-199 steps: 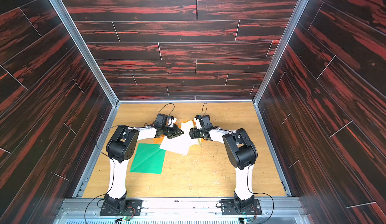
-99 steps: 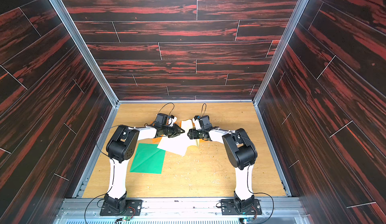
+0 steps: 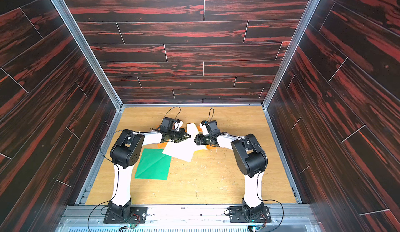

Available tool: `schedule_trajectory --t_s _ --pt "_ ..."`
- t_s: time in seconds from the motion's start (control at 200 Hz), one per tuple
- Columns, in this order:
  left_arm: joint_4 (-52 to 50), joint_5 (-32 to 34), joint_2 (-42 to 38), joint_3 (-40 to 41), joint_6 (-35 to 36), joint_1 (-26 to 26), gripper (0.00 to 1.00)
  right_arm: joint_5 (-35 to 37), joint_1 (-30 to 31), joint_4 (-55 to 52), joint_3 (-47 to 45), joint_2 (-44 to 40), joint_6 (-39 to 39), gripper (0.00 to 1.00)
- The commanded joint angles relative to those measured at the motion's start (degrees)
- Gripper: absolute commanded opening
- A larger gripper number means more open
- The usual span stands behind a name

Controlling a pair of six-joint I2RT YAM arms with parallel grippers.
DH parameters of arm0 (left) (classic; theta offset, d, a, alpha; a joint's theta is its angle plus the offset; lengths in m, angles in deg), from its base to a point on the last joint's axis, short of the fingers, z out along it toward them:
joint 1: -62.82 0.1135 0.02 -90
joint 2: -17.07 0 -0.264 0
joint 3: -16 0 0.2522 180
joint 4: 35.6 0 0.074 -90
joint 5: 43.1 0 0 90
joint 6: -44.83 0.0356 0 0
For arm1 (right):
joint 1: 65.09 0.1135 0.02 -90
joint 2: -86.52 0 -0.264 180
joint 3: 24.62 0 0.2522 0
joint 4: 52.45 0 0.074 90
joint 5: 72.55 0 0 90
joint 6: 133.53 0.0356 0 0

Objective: Sort the scattered colored papers by color
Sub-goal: Pick up the colored paper from the center of the board.

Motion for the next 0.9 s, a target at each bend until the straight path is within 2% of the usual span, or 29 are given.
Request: schedule_trajectory --t_s 0.0,0.235,0.451,0.721,0.792,0.897 --pt "-1.8 1.2 -3.2 0.8 1.7 0.1 0.0 6.1 0.5 -1.1 -1.4 -5.3 0.4 0.77" --pt "-5.0 2.8 -8.0 0.6 3.8 -0.4 0.0 12.0 0.9 -0.1 -4.3 -16.1 1.0 0.8" --pt "-8.4 4.0 -12.0 -1.8 4.6 -2.0 0.0 13.4 1.8 -2.6 -4.2 -22.6 1.4 0.8" --pt "-10.3 4.5 -13.6 -6.5 2.8 -6.7 0.0 14.0 3.6 -6.1 -3.2 -28.3 1.1 0.81" --pt "-10.4 5.0 -14.7 -5.5 1.9 -7.9 0.0 14.5 3.8 -6.4 -3.3 -28.9 0.7 0.81" --pt "-10.3 5.6 -17.7 0.2 -0.2 -9.0 0.0 15.1 3.8 -6.9 -3.5 -29.1 0.5 0.81"
